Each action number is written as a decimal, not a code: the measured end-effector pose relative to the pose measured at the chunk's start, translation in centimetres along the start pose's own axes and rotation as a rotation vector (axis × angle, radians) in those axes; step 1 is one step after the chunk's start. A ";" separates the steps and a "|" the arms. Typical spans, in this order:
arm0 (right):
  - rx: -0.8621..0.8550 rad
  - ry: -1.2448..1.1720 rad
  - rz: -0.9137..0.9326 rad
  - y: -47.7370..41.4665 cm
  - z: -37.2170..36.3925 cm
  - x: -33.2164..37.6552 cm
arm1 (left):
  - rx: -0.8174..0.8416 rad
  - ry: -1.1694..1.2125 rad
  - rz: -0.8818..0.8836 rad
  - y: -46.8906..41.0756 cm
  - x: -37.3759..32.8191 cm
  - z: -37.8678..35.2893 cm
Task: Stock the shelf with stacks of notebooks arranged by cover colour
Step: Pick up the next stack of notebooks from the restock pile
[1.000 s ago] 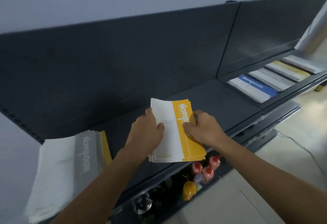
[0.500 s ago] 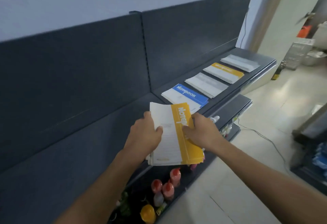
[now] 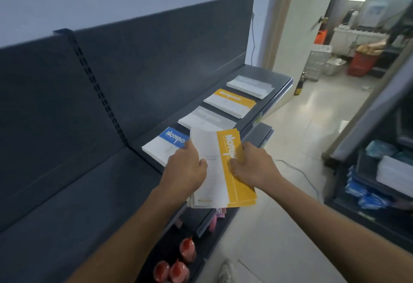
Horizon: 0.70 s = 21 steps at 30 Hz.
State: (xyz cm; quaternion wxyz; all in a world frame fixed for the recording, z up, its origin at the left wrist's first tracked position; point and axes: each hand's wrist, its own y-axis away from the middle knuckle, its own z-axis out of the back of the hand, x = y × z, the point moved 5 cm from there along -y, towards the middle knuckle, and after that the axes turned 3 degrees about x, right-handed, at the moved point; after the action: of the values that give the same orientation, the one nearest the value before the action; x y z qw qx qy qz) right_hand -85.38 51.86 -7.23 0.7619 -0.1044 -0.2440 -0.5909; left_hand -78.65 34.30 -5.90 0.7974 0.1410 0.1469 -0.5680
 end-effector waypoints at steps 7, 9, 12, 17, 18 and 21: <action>-0.046 0.052 -0.106 -8.3 3.5 -4.3 | 0.027 0.016 -0.084 -10.5 -5.6 -2.9; -0.067 0.039 -0.121 -10.6 4.6 -5.5 | 0.018 0.018 -0.120 -13.3 -7.1 -3.6; -0.097 0.020 -0.164 -13.4 6.1 -7.2 | 0.027 0.024 -0.155 -16.5 -9.4 -4.4; -0.119 0.014 -0.221 -17.5 8.2 -11.0 | 0.065 0.009 -0.205 -21.2 -13.6 -6.0; -0.124 0.005 -0.230 -18.3 8.7 -11.8 | 0.063 0.002 -0.217 -22.2 -14.6 -6.3; -0.136 -0.004 -0.254 -20.9 10.0 -14.5 | 0.064 -0.006 -0.242 -25.0 -17.7 -7.4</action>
State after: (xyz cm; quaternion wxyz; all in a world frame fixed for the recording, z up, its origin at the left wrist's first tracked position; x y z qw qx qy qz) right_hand -110.38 62.86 -8.51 0.6717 -0.1250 -0.2161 -0.6975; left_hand -108.36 44.63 -7.20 0.7184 0.1459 0.1423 -0.6651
